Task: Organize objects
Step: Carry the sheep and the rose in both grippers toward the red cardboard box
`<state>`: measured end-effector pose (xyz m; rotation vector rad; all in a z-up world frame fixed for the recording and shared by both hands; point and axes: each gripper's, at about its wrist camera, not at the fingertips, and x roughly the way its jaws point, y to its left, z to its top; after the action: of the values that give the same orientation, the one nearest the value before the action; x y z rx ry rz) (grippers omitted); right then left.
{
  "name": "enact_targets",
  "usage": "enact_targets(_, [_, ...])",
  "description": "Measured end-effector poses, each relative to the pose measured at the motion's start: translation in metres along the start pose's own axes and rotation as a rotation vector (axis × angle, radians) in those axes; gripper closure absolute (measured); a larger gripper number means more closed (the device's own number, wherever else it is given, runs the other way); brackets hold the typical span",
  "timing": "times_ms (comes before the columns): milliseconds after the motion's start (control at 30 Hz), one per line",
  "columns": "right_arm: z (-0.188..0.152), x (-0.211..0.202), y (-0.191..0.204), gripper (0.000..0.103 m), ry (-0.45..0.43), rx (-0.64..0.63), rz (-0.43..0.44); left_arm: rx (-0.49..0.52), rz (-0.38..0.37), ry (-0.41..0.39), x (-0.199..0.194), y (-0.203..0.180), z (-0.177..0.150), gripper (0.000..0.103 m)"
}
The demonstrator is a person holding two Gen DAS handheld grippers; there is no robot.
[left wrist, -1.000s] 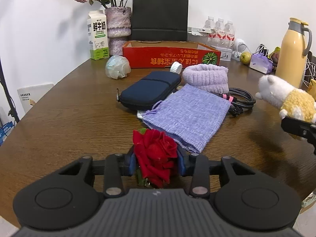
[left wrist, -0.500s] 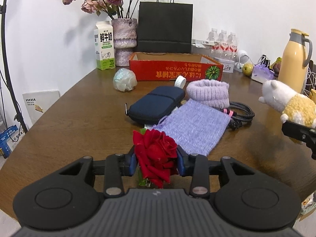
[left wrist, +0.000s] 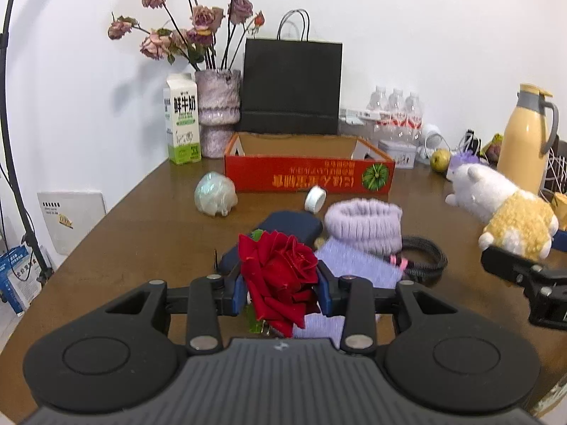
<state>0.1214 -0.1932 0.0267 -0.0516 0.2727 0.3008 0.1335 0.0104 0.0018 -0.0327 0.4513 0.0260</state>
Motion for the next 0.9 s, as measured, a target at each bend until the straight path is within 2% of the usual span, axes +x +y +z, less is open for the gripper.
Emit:
enact_targets(367, [0.033,0.033,0.003,0.01,-0.049,0.012,0.014,-0.036,-0.001,-0.035,0.029,-0.001,0.044,0.064])
enact_targets(900, [0.075,0.107,-0.004,0.01,-0.069,0.009,0.002,-0.05,-0.003,-0.063,0.093,-0.008,0.1,0.064])
